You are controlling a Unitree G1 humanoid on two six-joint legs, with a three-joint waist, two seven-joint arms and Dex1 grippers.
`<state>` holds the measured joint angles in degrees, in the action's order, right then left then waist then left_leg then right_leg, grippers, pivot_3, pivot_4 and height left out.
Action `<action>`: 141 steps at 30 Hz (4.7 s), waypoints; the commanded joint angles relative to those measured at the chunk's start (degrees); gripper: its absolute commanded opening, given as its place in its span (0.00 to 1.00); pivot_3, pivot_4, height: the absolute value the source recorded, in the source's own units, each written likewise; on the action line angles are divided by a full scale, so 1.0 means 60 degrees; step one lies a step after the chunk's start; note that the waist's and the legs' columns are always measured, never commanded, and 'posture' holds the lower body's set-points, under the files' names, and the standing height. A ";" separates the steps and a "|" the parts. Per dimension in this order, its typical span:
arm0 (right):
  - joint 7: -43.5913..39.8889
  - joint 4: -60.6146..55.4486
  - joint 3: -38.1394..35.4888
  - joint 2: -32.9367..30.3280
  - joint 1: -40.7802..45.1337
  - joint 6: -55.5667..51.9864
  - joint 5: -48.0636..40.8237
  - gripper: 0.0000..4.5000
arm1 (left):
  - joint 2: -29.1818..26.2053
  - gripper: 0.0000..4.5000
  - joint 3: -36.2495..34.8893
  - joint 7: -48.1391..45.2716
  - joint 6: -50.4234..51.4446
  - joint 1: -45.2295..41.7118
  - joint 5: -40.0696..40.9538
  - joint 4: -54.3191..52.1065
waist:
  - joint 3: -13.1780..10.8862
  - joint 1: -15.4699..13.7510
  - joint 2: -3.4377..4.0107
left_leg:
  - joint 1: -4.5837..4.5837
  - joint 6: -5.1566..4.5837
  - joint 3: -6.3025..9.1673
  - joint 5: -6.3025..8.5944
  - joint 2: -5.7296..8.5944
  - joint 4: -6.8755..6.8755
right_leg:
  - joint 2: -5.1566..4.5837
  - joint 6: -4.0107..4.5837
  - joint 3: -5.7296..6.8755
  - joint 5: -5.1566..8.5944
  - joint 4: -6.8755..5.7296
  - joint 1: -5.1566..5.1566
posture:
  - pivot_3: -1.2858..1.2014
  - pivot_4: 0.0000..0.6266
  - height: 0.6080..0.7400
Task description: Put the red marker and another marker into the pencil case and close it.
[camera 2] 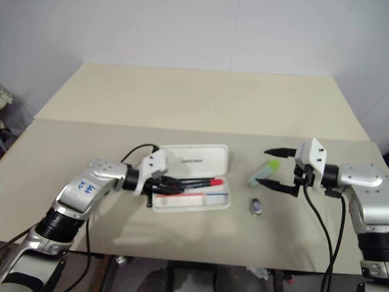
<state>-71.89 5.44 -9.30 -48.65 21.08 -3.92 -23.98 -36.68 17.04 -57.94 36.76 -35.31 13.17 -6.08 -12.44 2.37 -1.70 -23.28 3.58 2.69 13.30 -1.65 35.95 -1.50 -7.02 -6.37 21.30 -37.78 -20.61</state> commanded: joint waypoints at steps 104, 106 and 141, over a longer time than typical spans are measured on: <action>-0.2244 0.9624 0.4392 0.1736 0.8745 0.5861 0.6200 0.24 | -0.1555 1.00 -0.5811 0.0182 -0.1511 0.5271 0.3855 -0.3436 | -0.0021 0.0431 0.0035 | 0.0024 0.0006 -0.0016 0.0002 -0.0021 -0.0050 | -0.0019 0.0018 -0.0002 0.0008 -0.0004 -0.0016 | 0.52 0.24 1.00; -0.2663 0.8984 0.4078 0.1742 0.8616 0.5203 0.5671 0.24 | -0.1522 1.00 -0.5759 0.0054 -0.1614 0.5262 0.3887 -0.3341 | -0.0021 0.0429 0.0035 | 0.0023 0.0007 -0.0015 0.0002 -0.0023 -0.0052 | -0.0018 0.0020 -0.0001 0.0009 -0.0003 -0.0016 | 0.52 0.24 1.00; -0.0741 -0.5826 0.4431 -0.0088 0.3982 -0.7635 0.1360 0.24 | -0.1412 1.00 -0.4989 -0.1326 -0.3515 0.4844 0.3391 -0.1209 | -0.0017 0.0355 0.0028 | -0.0003 0.0005 -0.0010 0.0005 -0.0028 -0.0076 | -0.0046 0.0032 -0.0006 0.0017 0.0006 -0.0058 | 0.52 0.24 1.00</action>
<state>-76.77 -26.63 17.85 -49.60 43.12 -49.10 -13.70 -44.95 -12.30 -65.73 16.41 -6.77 33.42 -11.95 -12.53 4.51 -1.53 -23.31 3.61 2.63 13.32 -1.82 35.42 -1.76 -6.83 -6.43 21.40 -37.75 -21.02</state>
